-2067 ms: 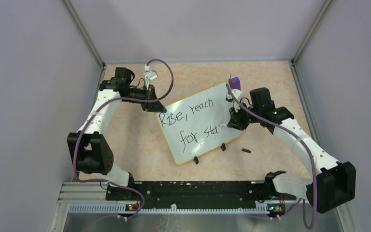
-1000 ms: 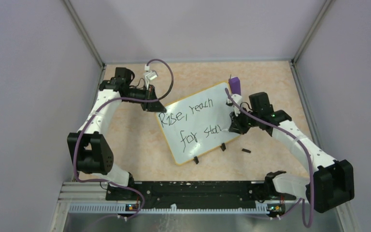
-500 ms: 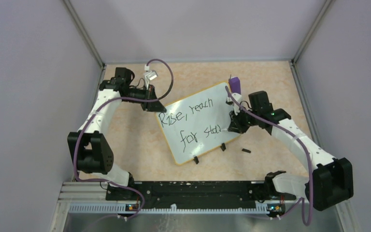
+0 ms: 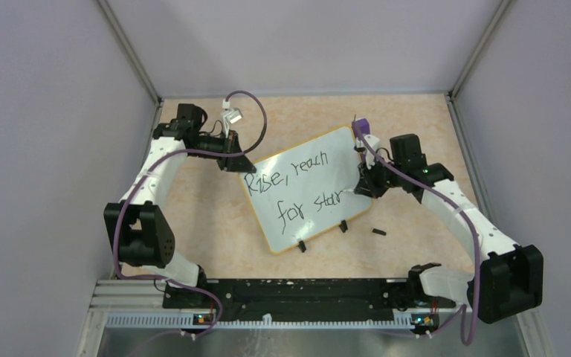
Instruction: Write a sentence on the whiteboard
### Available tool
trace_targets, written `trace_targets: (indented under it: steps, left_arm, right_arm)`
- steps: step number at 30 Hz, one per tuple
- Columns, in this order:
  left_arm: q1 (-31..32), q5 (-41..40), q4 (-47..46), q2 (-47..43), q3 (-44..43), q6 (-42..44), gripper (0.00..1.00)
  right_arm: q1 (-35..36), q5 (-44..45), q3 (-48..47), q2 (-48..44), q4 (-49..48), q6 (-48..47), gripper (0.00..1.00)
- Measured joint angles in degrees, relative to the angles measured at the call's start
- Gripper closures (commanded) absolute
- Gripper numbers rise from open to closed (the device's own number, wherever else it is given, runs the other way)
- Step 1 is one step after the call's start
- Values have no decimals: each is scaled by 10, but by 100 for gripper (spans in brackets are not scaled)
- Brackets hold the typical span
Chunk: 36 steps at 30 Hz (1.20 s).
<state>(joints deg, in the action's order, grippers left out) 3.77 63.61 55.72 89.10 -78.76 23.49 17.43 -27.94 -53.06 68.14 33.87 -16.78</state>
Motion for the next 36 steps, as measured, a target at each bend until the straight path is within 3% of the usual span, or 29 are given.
trace_targets:
  steps: [16,36]
  left_arm:
    - [0,2,0,3,-2,0,100]
    - [0,2,0,3,-2,0,100]
  right_arm:
    - [-6,-27,0,-31,30,-32,100]
    - [-16,27,1,-20,7,-25,100]
